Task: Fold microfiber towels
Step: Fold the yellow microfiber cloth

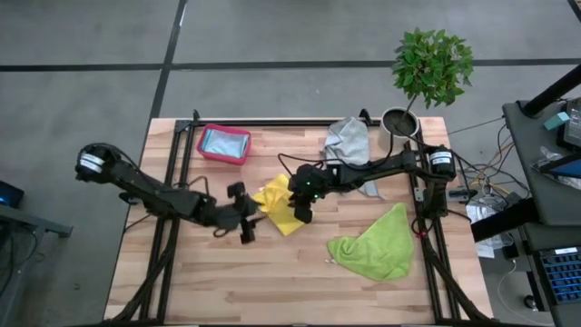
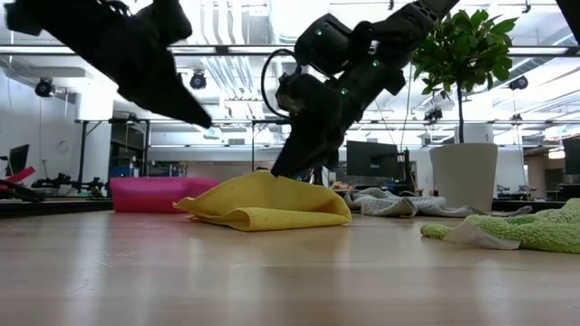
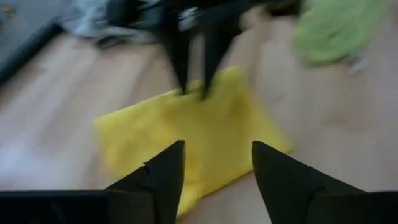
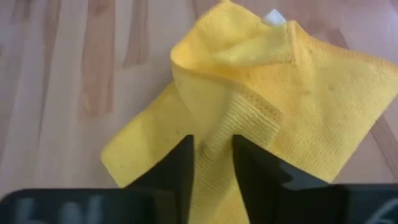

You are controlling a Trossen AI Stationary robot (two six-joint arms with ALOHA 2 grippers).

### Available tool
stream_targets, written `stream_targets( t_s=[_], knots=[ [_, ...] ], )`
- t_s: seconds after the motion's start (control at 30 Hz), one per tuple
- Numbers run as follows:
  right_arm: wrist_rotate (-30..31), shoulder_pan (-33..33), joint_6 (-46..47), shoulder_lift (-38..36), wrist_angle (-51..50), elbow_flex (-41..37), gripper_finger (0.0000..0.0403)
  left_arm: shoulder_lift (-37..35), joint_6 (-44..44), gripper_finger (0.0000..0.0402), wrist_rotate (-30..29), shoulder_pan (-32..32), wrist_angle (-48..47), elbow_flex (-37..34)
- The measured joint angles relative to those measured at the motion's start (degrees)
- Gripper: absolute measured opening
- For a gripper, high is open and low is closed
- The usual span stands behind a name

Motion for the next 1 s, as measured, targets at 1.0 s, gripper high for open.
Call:
stream_targets(
  t_s=[1.0],
  knots=[
    [1.51, 9.37, -2.91, 0.22, 7.68, -3.6, 0.0027, 29.9, -20.11, 0.0008, -1.74, -7.29, 5.74, 9.6]
  ],
)
